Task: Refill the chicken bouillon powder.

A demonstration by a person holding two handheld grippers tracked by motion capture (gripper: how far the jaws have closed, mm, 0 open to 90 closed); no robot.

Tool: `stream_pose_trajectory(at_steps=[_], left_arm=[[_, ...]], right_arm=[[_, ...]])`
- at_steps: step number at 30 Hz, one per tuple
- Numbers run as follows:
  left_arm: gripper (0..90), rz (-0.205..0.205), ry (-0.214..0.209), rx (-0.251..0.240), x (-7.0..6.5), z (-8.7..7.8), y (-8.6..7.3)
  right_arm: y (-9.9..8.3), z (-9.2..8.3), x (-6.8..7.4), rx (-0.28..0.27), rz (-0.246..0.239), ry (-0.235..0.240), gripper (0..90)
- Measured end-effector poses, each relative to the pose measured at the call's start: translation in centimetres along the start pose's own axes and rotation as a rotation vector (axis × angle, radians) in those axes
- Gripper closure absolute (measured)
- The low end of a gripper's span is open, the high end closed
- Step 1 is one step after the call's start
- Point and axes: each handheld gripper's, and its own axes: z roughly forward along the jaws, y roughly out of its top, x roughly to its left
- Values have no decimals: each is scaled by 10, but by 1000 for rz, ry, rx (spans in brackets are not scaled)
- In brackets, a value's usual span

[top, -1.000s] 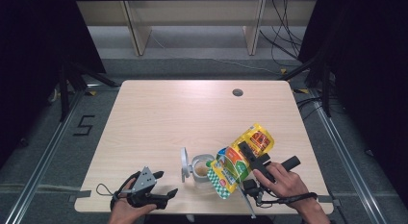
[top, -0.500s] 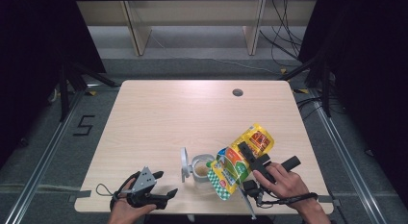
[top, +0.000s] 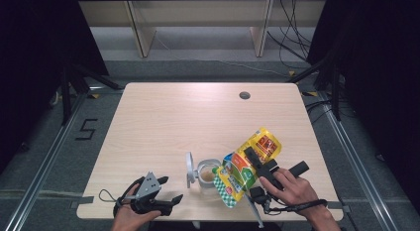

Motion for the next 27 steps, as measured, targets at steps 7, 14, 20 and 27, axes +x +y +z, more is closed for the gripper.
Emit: stream_pose_trajectory(at_steps=[7, 14, 20, 27], left_arm=[[210, 24, 3, -1, 1, -1, 0], [210, -2, 2, 6, 1, -1, 0], [210, 19, 3, 3, 2, -2, 0], [210, 3, 7, 2, 1, -2, -1]], right_arm=[[2, 1, 1, -19, 1, -9, 438], [1, 1, 1, -19, 4, -20, 440], [1, 1, 1, -22, 10, -13, 441], [0, 0, 0, -11, 4, -2, 443]])
